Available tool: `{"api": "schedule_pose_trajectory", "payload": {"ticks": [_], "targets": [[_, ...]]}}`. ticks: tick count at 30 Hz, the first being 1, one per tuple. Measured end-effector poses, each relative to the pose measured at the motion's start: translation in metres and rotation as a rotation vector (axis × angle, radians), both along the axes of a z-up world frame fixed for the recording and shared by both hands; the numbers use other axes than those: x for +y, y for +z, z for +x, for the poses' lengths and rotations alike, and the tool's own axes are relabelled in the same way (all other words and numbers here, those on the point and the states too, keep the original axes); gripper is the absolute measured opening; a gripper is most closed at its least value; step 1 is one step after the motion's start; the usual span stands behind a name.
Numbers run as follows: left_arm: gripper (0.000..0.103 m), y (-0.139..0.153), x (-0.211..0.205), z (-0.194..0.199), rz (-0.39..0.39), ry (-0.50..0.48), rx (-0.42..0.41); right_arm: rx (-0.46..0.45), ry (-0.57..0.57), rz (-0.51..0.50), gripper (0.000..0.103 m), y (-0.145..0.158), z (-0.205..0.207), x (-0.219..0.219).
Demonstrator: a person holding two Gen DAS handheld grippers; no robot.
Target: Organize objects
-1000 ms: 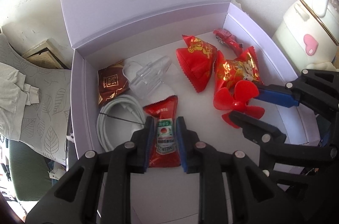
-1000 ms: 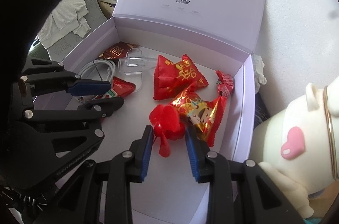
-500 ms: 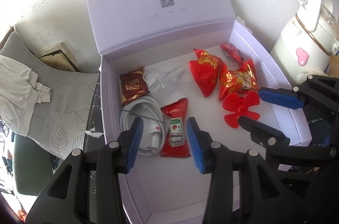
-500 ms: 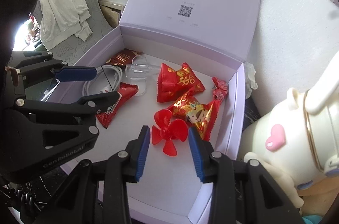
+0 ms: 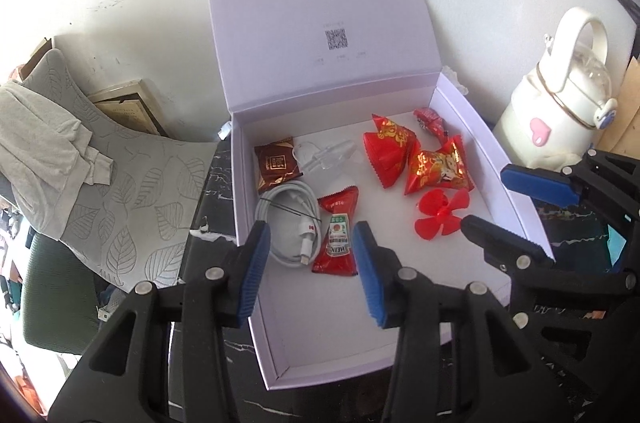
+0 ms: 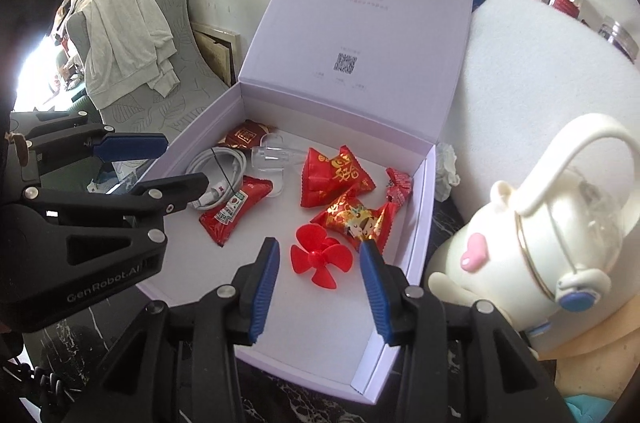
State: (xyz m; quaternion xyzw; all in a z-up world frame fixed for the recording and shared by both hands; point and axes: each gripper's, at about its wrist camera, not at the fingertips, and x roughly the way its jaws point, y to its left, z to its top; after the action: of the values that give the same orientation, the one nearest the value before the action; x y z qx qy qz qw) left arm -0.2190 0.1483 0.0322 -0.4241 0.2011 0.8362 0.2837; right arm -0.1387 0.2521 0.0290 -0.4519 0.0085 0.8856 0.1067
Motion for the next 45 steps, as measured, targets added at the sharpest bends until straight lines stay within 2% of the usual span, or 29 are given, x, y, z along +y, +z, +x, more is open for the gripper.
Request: {"api": "schedule_pose_trajectory", "payload": {"ticks": [10, 13, 18, 22, 30, 33, 36, 45], "targets": [[0.050, 0.034, -0.020, 0.030, 0.046, 0.026, 0.061, 0.054, -0.017, 0.020, 0.046, 0.026, 0.023, -0.006], [0.054, 0.045, -0.026, 0.042, 0.059, 0.032, 0.082, 0.080, -0.017, 0.028, 0.049, 0.038, 0.036, -0.011], [0.068, 0.062, -0.037, 0.062, 0.078, 0.052, 0.121, 0.113, -0.019, 0.050, 0.053, 0.050, 0.056, -0.020], [0.073, 0.072, -0.046, 0.078, 0.095, 0.053, 0.146, 0.130, -0.034, 0.057, 0.054, 0.057, 0.073, -0.025], [0.076, 0.077, -0.063, 0.104, 0.097, 0.068, 0.148, 0.159, -0.056, 0.067, 0.057, 0.070, 0.105, -0.036], [0.082, 0.080, -0.072, 0.115, 0.107, 0.080, 0.160, 0.167, -0.062, 0.072, 0.066, 0.071, 0.116, -0.042], [0.087, 0.081, -0.080, 0.126, 0.097, 0.111, 0.171, 0.180, -0.076, 0.066, 0.070, 0.072, 0.126, -0.045], [0.088, 0.072, -0.105, 0.153, 0.111, 0.151, 0.141, 0.183, -0.099, 0.048, 0.071, 0.065, 0.153, -0.062]]}}
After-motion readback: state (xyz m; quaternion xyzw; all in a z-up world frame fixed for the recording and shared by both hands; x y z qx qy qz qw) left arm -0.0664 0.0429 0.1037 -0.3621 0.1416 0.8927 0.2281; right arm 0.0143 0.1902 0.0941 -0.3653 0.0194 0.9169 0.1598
